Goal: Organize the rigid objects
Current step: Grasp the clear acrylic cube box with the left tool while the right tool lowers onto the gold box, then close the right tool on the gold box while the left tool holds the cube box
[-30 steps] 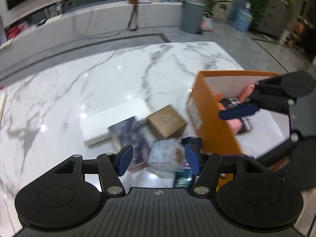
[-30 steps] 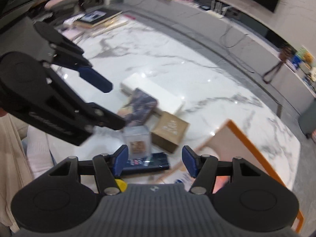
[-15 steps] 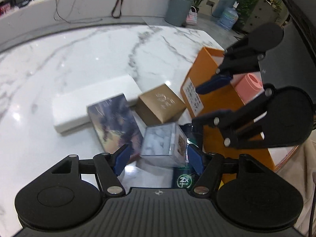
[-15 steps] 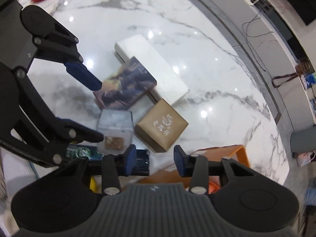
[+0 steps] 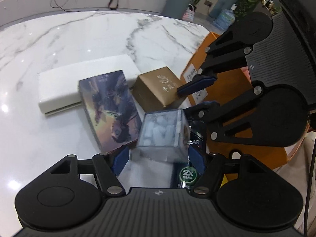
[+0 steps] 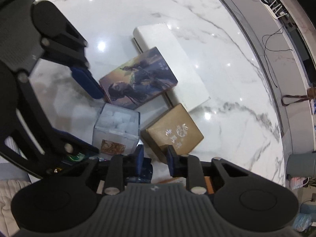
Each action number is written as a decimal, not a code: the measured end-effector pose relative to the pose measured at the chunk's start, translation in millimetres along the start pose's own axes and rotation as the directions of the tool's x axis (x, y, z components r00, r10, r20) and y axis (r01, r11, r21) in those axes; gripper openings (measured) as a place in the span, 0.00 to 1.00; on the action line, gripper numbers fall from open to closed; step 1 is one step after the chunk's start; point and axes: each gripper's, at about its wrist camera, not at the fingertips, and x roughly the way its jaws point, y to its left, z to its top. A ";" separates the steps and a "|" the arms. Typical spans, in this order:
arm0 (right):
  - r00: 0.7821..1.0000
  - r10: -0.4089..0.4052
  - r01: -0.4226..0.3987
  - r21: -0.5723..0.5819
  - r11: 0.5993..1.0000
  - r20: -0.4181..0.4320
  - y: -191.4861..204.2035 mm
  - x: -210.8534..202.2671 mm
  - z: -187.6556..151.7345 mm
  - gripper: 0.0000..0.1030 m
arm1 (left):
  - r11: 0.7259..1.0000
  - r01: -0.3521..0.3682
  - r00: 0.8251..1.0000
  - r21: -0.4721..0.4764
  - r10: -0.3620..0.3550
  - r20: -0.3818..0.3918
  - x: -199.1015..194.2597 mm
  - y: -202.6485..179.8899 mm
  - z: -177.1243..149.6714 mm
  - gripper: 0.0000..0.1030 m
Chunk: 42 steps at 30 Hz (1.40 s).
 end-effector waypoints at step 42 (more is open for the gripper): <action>0.983 0.168 -0.103 0.543 0.833 -0.071 -42.4 46.7 28.6 0.62 | 0.928 -0.351 0.934 -0.126 0.357 0.025 -54.8 47.6 -13.3 0.56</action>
